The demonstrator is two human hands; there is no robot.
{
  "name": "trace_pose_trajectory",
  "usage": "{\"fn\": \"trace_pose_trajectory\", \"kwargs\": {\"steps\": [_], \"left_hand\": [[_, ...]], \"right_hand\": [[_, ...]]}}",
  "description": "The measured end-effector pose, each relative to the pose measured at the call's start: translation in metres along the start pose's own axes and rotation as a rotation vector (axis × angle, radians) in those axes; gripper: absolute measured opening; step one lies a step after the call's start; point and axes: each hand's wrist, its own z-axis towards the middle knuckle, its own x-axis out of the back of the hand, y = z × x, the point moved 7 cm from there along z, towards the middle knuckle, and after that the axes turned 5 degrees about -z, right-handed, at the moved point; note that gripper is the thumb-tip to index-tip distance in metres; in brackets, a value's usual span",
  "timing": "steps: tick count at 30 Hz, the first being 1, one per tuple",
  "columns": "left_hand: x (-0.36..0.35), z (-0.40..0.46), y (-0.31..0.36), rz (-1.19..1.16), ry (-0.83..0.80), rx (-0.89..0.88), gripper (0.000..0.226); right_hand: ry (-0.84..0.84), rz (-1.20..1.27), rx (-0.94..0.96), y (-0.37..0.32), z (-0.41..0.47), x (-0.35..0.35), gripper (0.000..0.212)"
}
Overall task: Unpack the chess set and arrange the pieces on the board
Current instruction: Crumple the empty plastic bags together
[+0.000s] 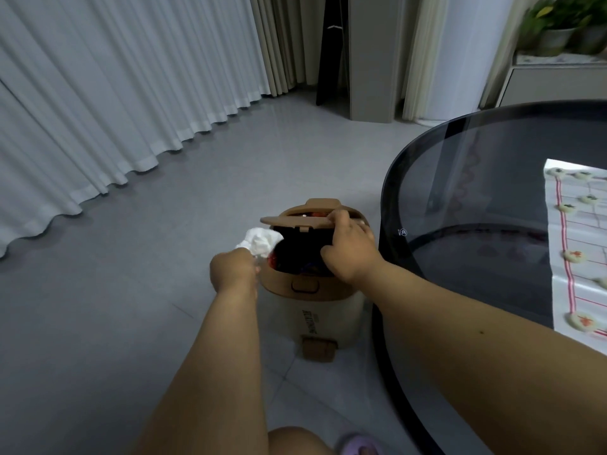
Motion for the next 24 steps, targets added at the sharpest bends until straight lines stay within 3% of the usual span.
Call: {"fn": "trace_pose_trajectory", "kwargs": {"steps": [4, 9, 11, 14, 16, 18, 19, 21, 24], "left_hand": [[-0.034, -0.005, -0.021, 0.179, -0.235, 0.078, 0.015], [-0.069, -0.023, -0.023, 0.02, -0.5, 0.06, 0.071], [-0.071, -0.025, -0.024, 0.054, -0.551, 0.059, 0.081], [-0.069, -0.026, -0.024, 0.058, -0.538, 0.049, 0.075], [-0.056, -0.018, -0.013, 0.146, -0.382, -0.106, 0.054], [-0.039, -0.016, 0.01, 0.386, -0.138, -0.444, 0.036], [-0.036, -0.018, 0.017, 0.472, -0.079, -0.581, 0.038], [-0.046, -0.026, 0.018, 0.602, -0.152, -0.696, 0.046], [-0.069, -0.035, -0.003, 0.863, -0.349, -0.66, 0.045]], "right_hand": [[0.03, 0.163, -0.043, 0.003, 0.001, 0.006, 0.057], [0.023, 0.254, -0.076, 0.008, 0.004, 0.003, 0.054], [0.024, 0.255, -0.071, 0.007, 0.003, 0.003, 0.057], [0.015, 0.218, -0.055, 0.003, -0.001, 0.006, 0.059], [-0.011, 0.139, -0.058, 0.002, -0.005, 0.004, 0.059], [-0.069, 0.046, -0.052, 0.001, -0.008, -0.004, 0.059], [-0.099, -0.005, -0.046, 0.001, -0.01, -0.009, 0.059], [-0.154, -0.081, -0.042, 0.002, -0.011, -0.018, 0.057], [-0.24, -0.122, -0.081, 0.008, -0.013, -0.033, 0.059]]}}
